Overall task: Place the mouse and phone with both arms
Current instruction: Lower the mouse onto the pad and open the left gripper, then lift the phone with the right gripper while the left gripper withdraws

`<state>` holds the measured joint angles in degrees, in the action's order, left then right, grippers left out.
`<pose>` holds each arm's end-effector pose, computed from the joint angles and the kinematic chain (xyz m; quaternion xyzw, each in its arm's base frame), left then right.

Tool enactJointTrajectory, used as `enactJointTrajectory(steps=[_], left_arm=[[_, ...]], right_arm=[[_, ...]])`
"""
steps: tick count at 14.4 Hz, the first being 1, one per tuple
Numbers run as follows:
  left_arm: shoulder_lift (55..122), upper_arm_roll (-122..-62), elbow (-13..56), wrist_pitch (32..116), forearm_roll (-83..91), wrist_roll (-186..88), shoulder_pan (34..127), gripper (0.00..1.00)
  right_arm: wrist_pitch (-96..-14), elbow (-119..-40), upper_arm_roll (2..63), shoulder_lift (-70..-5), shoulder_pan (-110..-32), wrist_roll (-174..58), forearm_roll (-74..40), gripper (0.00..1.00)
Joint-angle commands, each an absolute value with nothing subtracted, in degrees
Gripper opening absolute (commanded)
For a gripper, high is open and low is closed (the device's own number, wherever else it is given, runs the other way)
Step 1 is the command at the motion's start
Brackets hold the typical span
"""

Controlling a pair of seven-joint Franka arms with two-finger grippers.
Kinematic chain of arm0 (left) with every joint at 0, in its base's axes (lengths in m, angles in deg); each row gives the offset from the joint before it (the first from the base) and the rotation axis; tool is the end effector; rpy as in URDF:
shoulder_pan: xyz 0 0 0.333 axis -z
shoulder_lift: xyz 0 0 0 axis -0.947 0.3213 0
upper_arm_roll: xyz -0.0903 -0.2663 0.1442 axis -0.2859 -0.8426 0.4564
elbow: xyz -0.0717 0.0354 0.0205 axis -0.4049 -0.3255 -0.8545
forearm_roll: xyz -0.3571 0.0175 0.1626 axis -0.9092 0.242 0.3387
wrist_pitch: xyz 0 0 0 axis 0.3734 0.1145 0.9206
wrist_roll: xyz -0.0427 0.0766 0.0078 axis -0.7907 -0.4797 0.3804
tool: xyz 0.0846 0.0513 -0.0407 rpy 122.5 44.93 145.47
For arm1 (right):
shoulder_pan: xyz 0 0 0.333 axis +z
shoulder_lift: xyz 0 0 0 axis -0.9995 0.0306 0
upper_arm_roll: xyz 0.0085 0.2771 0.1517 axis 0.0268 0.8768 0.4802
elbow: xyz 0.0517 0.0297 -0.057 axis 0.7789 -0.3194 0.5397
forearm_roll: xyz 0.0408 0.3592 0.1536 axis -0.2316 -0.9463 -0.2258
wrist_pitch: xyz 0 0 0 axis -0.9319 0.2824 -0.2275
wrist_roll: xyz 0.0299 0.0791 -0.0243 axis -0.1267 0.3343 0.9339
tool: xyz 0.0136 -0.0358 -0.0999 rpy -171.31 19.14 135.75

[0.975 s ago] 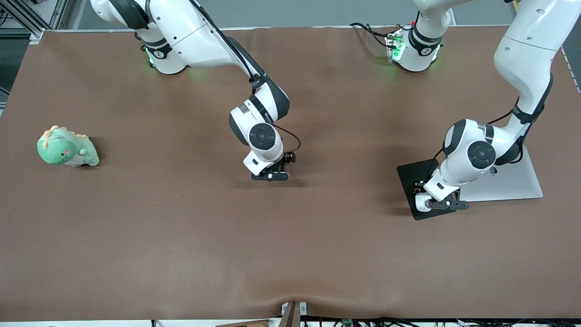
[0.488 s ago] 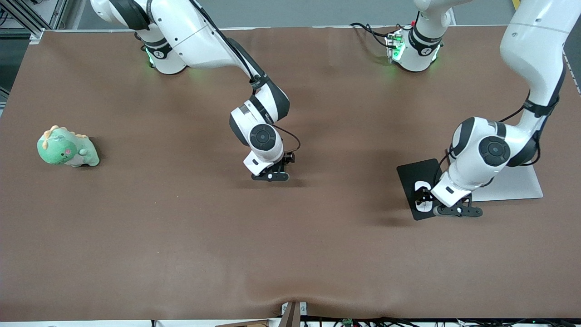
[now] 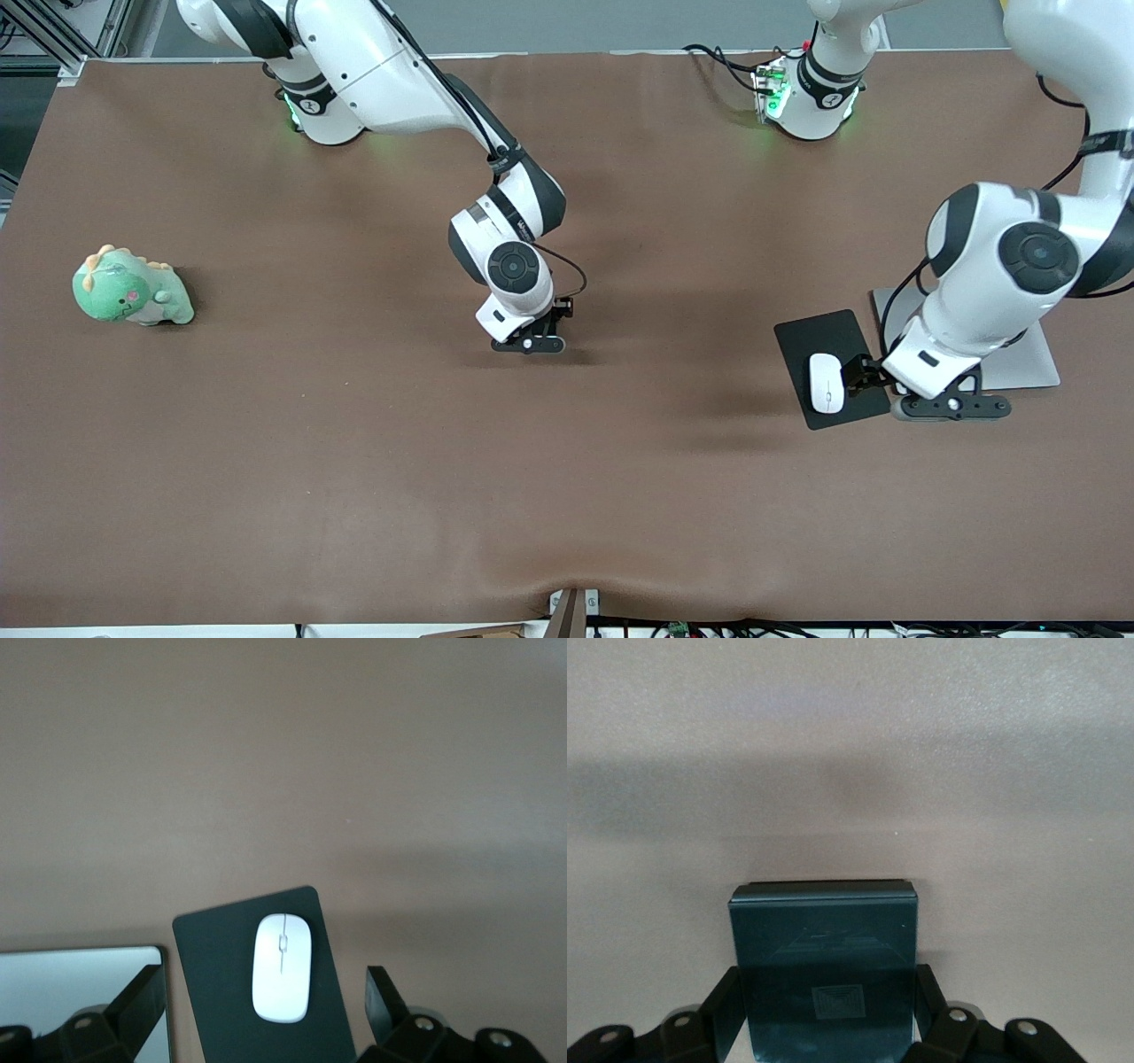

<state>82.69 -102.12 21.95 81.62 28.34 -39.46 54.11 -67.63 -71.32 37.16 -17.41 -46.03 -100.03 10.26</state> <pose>0.6490 -0.0882 0.4091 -0.9970 0.0113 -0.0736 0.0197 0.5101 0.4585 0.1774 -0.9964 0.0165 0.0826 0.0099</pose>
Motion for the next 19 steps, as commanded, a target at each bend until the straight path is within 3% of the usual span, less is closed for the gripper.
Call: enactJointTrajectory(steps=[1, 5, 11, 13, 15, 19], left_arm=[[79.47, -103.07, 18.5, 74.65, 26.45, -38.94, 53.33, 1.0], [75.24, -103.16, 17.08, 70.33, 26.27, -37.54, 53.33, 1.0], [69.88, -103.25, 17.0, 66.72, 20.56, -36.3, 53.33, 1.0], [69.96, -103.16, 13.07, 64.1, 20.56, -36.65, 53.24, 1.0], [70.4, -103.25, 7.79, 56.39, 20.64, -36.75, 53.68, 1.0], [69.0, -103.43, 6.71, 52.31, 20.56, -37.71, 53.24, 1.0]], right_arm=[[-67.04, -70.52, 36.83, -18.06, -46.15, -100.32, 9.86, 0.0], [-59.93, -69.11, 36.74, -20.25, -47.64, -100.58, 9.59, 0.0], [-57.29, -70.6, 36.57, -24.2, -52.82, -100.05, 9.68, 0.0], [-55.09, -71.39, 36.57, -26.05, -55.28, -99.96, 9.77, 0.0], [-54.47, -73.49, 36.48, -28.07, -56.95, -99.87, 10.12, 0.0], [-55.69, -79.99, 36.31, -32.82, -60.9, -94.79, 10.47, 0.0]])
